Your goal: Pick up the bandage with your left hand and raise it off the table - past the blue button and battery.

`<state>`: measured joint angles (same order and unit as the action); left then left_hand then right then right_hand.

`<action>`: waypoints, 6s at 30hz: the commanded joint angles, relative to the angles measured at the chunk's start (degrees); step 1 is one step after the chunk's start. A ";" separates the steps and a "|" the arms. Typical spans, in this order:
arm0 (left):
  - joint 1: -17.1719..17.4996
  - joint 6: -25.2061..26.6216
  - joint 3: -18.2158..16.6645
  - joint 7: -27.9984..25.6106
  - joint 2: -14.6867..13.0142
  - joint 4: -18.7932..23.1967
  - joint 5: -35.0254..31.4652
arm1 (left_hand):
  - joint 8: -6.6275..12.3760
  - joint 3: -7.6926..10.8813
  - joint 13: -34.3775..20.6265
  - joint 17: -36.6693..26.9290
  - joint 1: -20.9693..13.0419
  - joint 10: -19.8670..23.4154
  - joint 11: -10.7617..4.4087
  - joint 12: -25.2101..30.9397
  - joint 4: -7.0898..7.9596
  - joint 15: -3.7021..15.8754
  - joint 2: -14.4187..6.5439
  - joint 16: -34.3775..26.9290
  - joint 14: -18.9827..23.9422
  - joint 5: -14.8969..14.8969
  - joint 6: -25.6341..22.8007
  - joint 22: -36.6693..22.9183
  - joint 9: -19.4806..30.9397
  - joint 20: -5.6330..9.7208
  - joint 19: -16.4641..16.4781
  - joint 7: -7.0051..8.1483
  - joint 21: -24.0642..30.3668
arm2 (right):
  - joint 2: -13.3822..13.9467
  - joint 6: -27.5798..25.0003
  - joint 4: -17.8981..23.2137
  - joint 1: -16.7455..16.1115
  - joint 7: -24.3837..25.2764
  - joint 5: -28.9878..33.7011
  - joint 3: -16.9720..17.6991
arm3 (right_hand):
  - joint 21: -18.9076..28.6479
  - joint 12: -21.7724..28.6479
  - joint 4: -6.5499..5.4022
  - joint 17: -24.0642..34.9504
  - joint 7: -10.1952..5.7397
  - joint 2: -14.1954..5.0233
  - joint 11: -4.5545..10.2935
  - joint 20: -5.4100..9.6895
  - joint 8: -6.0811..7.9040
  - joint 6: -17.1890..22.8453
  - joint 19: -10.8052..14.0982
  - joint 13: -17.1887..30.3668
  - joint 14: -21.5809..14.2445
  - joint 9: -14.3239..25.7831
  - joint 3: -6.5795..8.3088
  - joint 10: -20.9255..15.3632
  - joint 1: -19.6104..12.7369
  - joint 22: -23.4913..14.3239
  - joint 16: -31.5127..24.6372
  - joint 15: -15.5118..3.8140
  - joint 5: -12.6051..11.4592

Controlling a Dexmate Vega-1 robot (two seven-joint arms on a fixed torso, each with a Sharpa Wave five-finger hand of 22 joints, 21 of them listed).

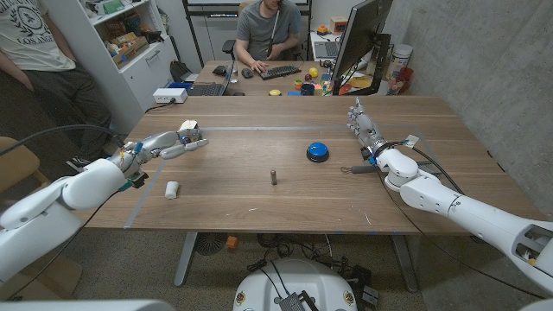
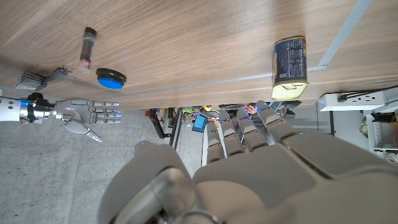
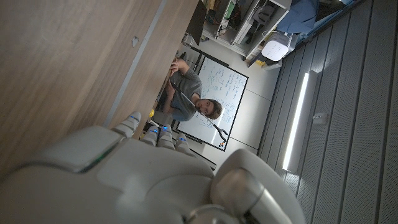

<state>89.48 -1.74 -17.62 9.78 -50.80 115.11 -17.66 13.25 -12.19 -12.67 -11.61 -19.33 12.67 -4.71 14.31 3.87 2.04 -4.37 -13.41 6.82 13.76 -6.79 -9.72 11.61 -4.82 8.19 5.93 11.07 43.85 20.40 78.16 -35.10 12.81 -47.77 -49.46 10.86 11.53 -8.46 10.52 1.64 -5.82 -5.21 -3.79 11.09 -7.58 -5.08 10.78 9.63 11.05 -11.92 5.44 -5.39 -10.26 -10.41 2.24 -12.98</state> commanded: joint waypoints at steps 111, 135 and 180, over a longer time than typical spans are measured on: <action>6.04 8.33 8.57 -11.30 2.65 -6.60 -16.19 | 9.56 44.79 -4.67 -16.36 -58.96 9.82 -6.32 -0.76 -14.49 11.06 -6.46 -13.25 22.90 -3.67 -19.51 -18.72 2.51 8.97 23.74 5.01 28.84 | 2.98 4.11 0.43 2.55 -4.54 -0.48 -2.25 | 0.66 0.36 0.02 0.23 0.25 -1.28 0.25 -0.02 0.32 -0.57 -0.34 0.07 2.34 0.19 0.03 0.65 0.05 -0.28 -0.48 -0.53 -0.25; 7.99 7.15 3.39 -23.87 4.79 -2.37 -14.91 | 33.74 38.24 -15.72 -27.38 -82.55 26.40 -7.37 5.72 -15.53 10.99 0.95 -24.47 31.52 0.02 -39.50 -27.90 24.21 13.27 16.12 0.93 57.80 | 2.96 3.01 -0.04 3.00 -4.84 0.20 -2.95 | 0.65 0.28 0.04 0.23 0.29 -1.27 0.48 -0.14 0.33 -0.55 -0.36 0.07 2.59 0.18 0.08 0.95 0.02 -0.27 -0.40 -0.61 -0.26; -20.40 10.27 4.09 -10.95 4.91 6.08 -18.09 | 35.58 38.53 -20.33 -28.01 -82.40 26.97 -7.33 8.30 -15.44 10.97 0.98 -24.53 31.55 0.69 -39.33 -25.45 26.39 13.30 15.06 0.94 59.82 | 2.81 2.33 -0.27 4.10 -5.39 1.09 -3.45 | 0.55 0.31 -0.01 0.24 0.42 -1.17 0.40 -0.28 0.28 -0.71 -0.68 0.07 2.78 0.17 0.04 1.12 0.16 -0.27 -0.40 -0.66 -0.26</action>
<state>72.10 7.91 -15.16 -2.04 -44.69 120.74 -36.09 48.94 26.02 -32.81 -39.23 -101.71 39.27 -11.87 22.09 -11.83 4.03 -2.83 -37.60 37.60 14.03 -45.36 -12.22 38.00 1.56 22.66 6.87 57.03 46.77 22.87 78.46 -31.07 7.46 -46.58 -53.04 11.30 11.53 -8.46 10.52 2.06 -5.83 -4.70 -4.21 11.09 -8.00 -5.49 10.68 9.93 11.05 -11.92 5.95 -5.39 -10.25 -10.41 1.93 -12.98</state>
